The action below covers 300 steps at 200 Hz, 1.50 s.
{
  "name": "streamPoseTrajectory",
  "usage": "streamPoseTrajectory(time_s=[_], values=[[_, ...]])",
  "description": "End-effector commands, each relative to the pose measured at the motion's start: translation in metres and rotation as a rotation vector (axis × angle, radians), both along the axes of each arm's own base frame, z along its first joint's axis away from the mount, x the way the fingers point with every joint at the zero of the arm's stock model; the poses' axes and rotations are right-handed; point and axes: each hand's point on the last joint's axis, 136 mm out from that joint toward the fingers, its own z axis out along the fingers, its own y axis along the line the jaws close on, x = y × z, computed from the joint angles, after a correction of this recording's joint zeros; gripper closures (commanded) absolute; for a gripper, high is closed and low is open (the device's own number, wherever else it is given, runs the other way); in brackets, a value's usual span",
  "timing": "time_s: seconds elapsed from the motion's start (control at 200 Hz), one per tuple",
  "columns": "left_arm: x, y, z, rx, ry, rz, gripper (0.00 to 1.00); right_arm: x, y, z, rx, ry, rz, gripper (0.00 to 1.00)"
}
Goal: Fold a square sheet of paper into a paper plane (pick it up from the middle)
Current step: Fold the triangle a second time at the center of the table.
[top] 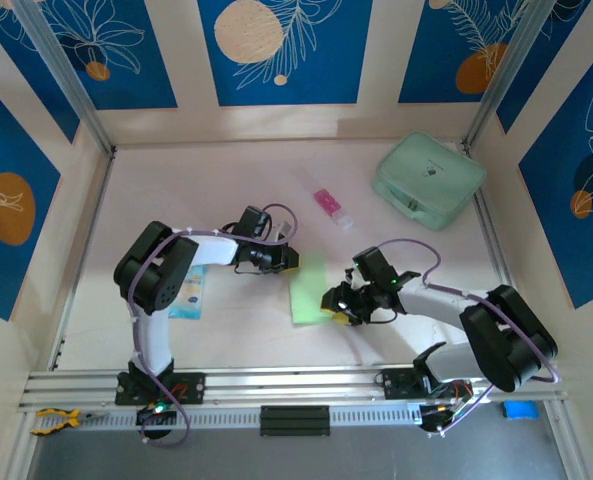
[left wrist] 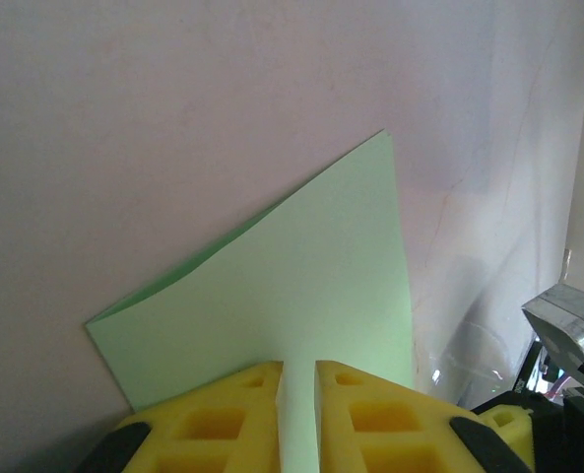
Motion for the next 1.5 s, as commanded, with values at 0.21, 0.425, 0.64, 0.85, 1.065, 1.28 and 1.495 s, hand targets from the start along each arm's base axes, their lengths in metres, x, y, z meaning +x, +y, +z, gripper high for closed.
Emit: streamPoseTrajectory(time_s=[0.21, 0.425, 0.64, 0.85, 1.065, 1.28, 1.495], values=[[-0.014, 0.014, -0.026, 0.061, 0.067, 0.012, 0.82, -0.007, -0.009, -0.001, -0.05, 0.028, -0.014, 0.53], [-0.013, 0.012, -0.024, 0.052, 0.068, 0.011, 0.82, -0.01, -0.003, -0.001, -0.009, 0.042, 0.011, 0.54], [-0.012, 0.011, -0.022, 0.044, 0.07, 0.009, 0.82, -0.005, 0.01, 0.001, 0.041, 0.032, 0.03, 0.6], [-0.012, 0.01, -0.021, 0.035, 0.07, 0.007, 0.82, 0.004, 0.016, 0.009, 0.066, -0.006, 0.028, 0.61], [-0.012, 0.008, -0.019, 0.027, 0.071, 0.006, 0.82, 0.02, 0.024, 0.023, 0.111, -0.067, 0.055, 0.59], [-0.011, 0.006, -0.018, 0.021, 0.071, -0.008, 0.82, 0.04, 0.027, 0.03, 0.13, -0.117, 0.08, 0.53], [-0.007, 0.002, -0.011, 0.007, 0.063, -0.012, 0.82, 0.052, 0.028, 0.035, 0.205, -0.136, 0.099, 0.53]])
